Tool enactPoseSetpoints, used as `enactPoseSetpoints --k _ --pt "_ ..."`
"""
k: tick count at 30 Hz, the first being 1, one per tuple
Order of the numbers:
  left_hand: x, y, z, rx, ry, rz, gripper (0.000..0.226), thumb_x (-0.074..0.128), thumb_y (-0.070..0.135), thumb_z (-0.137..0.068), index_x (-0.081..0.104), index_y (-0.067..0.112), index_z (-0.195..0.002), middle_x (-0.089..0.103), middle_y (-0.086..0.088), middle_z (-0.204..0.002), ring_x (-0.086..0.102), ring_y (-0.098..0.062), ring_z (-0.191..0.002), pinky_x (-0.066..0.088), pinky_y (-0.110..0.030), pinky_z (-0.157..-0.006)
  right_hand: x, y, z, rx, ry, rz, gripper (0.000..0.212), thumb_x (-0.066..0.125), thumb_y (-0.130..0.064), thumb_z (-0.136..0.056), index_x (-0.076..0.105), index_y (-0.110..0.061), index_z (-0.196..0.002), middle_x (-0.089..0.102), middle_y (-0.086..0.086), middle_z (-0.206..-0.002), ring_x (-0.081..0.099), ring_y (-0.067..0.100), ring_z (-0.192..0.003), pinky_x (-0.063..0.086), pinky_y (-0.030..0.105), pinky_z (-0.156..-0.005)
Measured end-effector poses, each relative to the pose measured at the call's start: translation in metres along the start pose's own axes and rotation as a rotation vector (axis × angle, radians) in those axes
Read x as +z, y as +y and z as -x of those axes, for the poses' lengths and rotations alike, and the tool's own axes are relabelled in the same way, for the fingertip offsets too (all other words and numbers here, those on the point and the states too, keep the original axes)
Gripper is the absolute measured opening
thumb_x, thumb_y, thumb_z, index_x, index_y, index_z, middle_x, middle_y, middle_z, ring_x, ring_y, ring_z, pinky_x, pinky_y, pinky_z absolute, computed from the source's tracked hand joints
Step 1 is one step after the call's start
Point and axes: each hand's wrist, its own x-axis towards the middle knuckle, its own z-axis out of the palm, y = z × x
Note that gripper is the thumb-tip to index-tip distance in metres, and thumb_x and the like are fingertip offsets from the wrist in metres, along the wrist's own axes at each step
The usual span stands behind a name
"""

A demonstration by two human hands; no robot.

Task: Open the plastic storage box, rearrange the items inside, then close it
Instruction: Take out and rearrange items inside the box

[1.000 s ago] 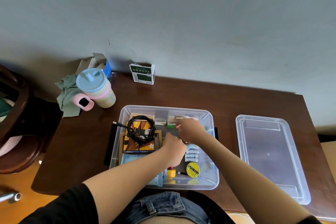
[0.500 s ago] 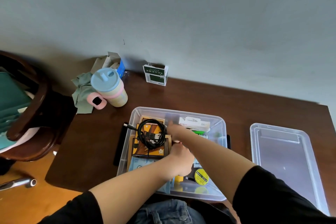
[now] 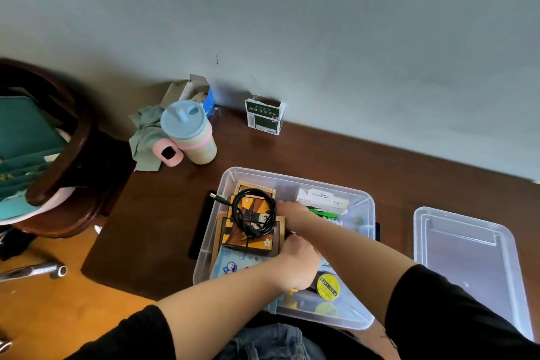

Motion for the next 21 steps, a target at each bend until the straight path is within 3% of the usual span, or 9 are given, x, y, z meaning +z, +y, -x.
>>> enactPoseSetpoints --k 1,3,5,7,11,16,19,21 --pt "-0.004 0.001 0.0 0.02 -0.044 -0.046 0.007 0.055 0.005 -0.08 0.052 0.012 -0.078 0.061 -0.018 -0.089 0.029 -0.021 -0.06 0.008 -0.024 -0.047 -0.001 0.001 0.002 -0.007 -0.029 0.019 0.033 0.045 -0.005 -0.095 0.052 -0.003 -0.127 0.058 0.015 -0.126 0.055 0.03 -0.116 0.046 0.038 -0.098" --pt "-0.016 0.006 0.0 -0.049 -0.109 -0.163 0.019 0.053 0.01 -0.086 0.058 0.007 -0.105 0.059 -0.016 -0.104 0.038 -0.025 -0.068 0.015 -0.026 -0.046 -0.004 0.005 0.003 -0.045 -0.073 0.062 0.037 0.051 0.001 -0.089 0.055 0.0 -0.125 0.059 0.015 -0.125 0.056 0.03 -0.115 0.047 0.038 -0.097" --pt "-0.027 0.011 0.002 -0.071 -0.133 -0.223 0.028 0.051 0.011 -0.09 0.054 0.005 -0.117 0.056 -0.016 -0.114 0.052 -0.029 -0.085 0.022 -0.028 -0.049 -0.006 0.007 0.004 -0.06 -0.108 0.095 0.04 0.051 0.004 -0.087 0.054 0.0 -0.127 0.057 0.016 -0.127 0.055 0.031 -0.116 0.046 0.038 -0.097" --pt "-0.032 0.014 0.007 -0.084 -0.136 -0.245 0.029 0.05 0.011 -0.092 0.053 0.004 -0.119 0.055 -0.017 -0.12 0.055 -0.03 -0.098 0.028 -0.03 -0.055 -0.007 0.006 0.006 -0.071 -0.105 0.105 0.039 0.051 0.004 -0.087 0.055 0.0 -0.126 0.058 0.016 -0.126 0.055 0.031 -0.115 0.046 0.037 -0.097" --pt "-0.031 0.016 0.013 -0.066 -0.086 -0.271 0.033 0.05 0.011 -0.092 0.05 0.004 -0.124 0.052 -0.017 -0.126 0.053 -0.03 -0.108 0.034 -0.032 -0.07 -0.006 0.005 0.008 -0.066 -0.073 0.169 0.034 0.052 0.002 -0.088 0.058 -0.001 -0.121 0.061 0.015 -0.121 0.058 0.03 -0.112 0.049 0.036 -0.093" --pt "-0.027 0.017 0.013 -0.063 -0.097 -0.247 0.043 0.05 0.011 -0.092 0.043 0.001 -0.133 0.048 -0.018 -0.131 0.049 -0.031 -0.117 0.041 -0.034 -0.086 -0.004 0.007 0.016 -0.033 -0.016 0.296 0.022 0.055 -0.005 -0.088 0.064 -0.004 -0.108 0.065 0.011 -0.108 0.062 0.027 -0.099 0.05 0.032 -0.076" --pt "-0.03 0.014 0.013 -0.047 -0.115 -0.271 0.039 0.05 0.012 -0.093 0.044 0.001 -0.131 0.05 -0.018 -0.127 0.05 -0.03 -0.114 0.041 -0.034 -0.083 -0.007 0.014 0.026 -0.056 0.063 0.353 0.017 0.053 -0.01 -0.088 0.067 -0.003 -0.097 0.065 0.011 -0.097 0.059 0.026 -0.085 0.048 0.03 -0.068" --pt "-0.033 0.013 0.013 -0.052 -0.124 -0.26 0.034 0.05 0.012 -0.093 0.047 0.002 -0.125 0.051 -0.017 -0.124 0.052 -0.03 -0.109 0.039 -0.033 -0.077 -0.008 0.021 0.037 -0.061 0.122 0.334 0.019 0.057 -0.012 -0.087 0.065 -0.002 -0.101 0.064 0.011 -0.101 0.06 0.027 -0.091 0.05 0.033 -0.073"
